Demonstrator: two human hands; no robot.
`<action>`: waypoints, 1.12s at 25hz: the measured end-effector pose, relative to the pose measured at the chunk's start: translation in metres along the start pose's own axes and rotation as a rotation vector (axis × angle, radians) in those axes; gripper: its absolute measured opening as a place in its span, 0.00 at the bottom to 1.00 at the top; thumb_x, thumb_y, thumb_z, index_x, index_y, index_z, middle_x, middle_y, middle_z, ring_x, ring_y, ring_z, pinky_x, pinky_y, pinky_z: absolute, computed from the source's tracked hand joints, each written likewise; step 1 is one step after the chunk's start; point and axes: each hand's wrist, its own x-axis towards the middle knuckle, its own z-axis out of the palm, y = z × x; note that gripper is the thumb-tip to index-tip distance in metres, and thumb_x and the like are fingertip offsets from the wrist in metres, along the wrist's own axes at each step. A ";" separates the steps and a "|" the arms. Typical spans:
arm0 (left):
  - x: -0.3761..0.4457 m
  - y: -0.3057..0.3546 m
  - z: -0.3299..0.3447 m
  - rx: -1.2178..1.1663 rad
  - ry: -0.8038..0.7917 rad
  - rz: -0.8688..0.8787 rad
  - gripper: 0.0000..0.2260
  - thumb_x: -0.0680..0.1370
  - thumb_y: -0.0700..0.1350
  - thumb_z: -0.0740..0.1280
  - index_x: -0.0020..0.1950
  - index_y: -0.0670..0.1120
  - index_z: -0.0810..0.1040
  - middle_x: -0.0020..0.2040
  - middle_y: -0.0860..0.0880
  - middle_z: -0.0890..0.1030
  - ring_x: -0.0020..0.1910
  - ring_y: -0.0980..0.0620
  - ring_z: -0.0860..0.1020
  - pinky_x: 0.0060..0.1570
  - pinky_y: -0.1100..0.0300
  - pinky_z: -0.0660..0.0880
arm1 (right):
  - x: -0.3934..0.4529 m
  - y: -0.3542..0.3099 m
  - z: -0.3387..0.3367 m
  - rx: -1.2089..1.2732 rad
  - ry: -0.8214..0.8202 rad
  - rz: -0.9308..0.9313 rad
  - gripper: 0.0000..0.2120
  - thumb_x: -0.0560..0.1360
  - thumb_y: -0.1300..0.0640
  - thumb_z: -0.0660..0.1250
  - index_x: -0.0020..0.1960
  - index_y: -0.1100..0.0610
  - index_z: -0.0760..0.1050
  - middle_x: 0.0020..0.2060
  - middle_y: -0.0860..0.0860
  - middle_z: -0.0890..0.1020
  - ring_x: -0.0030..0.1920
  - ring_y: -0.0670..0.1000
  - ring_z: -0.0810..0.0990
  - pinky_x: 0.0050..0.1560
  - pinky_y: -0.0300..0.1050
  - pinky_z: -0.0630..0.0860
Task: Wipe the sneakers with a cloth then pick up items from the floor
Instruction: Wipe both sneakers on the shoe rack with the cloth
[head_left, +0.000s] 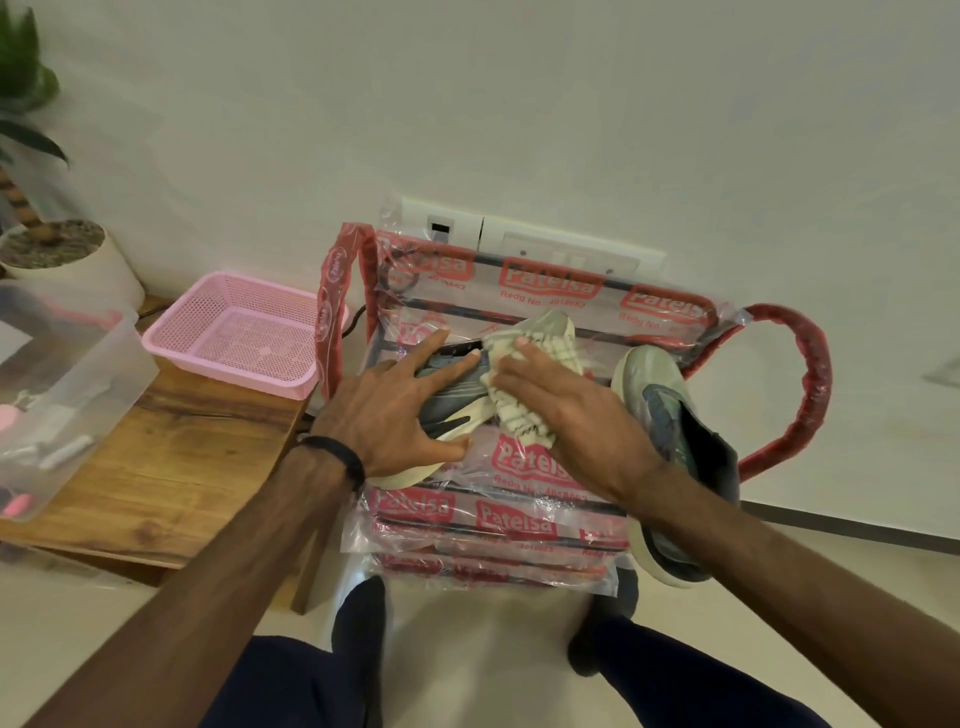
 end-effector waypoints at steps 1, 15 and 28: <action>-0.001 0.000 0.000 -0.005 -0.001 0.003 0.45 0.66 0.80 0.56 0.79 0.67 0.46 0.82 0.56 0.46 0.69 0.45 0.73 0.55 0.47 0.80 | -0.004 0.003 -0.002 -0.011 -0.012 -0.061 0.31 0.73 0.68 0.73 0.74 0.55 0.70 0.74 0.55 0.70 0.77 0.55 0.65 0.67 0.59 0.74; 0.005 0.020 0.000 0.031 0.009 0.014 0.44 0.69 0.76 0.62 0.79 0.65 0.47 0.82 0.54 0.51 0.65 0.43 0.74 0.52 0.48 0.81 | 0.005 0.040 -0.015 0.110 0.100 0.279 0.27 0.72 0.68 0.71 0.69 0.56 0.75 0.70 0.54 0.76 0.71 0.57 0.72 0.66 0.62 0.74; -0.044 0.065 0.003 0.270 0.035 0.041 0.38 0.72 0.54 0.75 0.76 0.58 0.59 0.76 0.45 0.62 0.64 0.39 0.73 0.53 0.42 0.80 | -0.032 0.016 -0.011 0.328 0.276 0.541 0.28 0.70 0.73 0.65 0.67 0.55 0.77 0.63 0.50 0.81 0.63 0.46 0.76 0.66 0.32 0.69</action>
